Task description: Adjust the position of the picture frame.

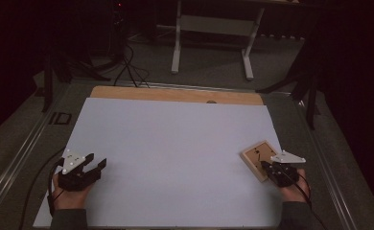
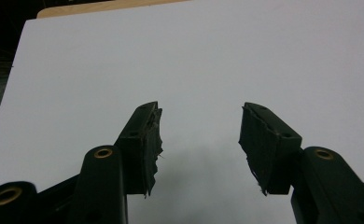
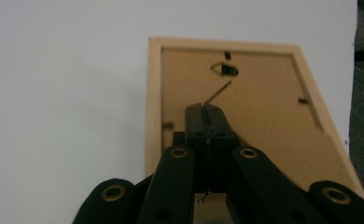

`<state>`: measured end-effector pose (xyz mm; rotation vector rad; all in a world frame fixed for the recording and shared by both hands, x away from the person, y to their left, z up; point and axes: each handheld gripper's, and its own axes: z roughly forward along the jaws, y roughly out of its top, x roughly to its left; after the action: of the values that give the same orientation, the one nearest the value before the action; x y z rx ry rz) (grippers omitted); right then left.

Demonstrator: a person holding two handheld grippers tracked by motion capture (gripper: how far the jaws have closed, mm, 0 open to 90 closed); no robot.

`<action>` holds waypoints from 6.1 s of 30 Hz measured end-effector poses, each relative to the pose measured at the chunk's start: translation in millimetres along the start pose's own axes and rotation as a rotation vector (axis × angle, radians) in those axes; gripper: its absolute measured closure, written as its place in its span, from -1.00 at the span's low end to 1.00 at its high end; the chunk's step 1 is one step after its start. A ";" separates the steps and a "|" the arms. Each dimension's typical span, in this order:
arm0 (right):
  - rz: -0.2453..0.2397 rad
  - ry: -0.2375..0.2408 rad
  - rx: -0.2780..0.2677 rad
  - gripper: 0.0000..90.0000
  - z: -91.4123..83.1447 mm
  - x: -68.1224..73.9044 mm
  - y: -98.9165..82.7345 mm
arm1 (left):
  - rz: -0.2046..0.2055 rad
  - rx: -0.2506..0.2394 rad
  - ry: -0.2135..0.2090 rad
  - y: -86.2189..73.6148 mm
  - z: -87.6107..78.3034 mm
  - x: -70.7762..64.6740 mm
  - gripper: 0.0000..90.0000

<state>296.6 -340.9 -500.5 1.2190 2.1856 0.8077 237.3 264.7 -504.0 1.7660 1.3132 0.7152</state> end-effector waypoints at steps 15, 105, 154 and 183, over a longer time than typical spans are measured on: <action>0.004 0.076 -0.001 1.00 -0.1 11.5 -5.5 | 0.008 0.003 0.000 0.0 1.0 -1.3 0.06; 0.151 -0.076 0.038 1.00 83.2 -11.5 70.7 | 0.008 -0.011 -0.002 1.4 -1.1 -0.7 0.05; 0.097 0.109 0.003 1.00 52.7 34.3 32.1 | 0.008 -0.011 0.001 1.4 -1.5 -1.6 0.05; 0.038 0.190 -0.034 1.00 60.1 71.8 46.1 | 0.057 -0.036 -0.025 5.8 1.3 -8.9 0.05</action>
<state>329.7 -243.8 -519.9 1.2138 2.2935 1.0100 238.6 255.1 -499.5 1.7838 1.2300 0.7413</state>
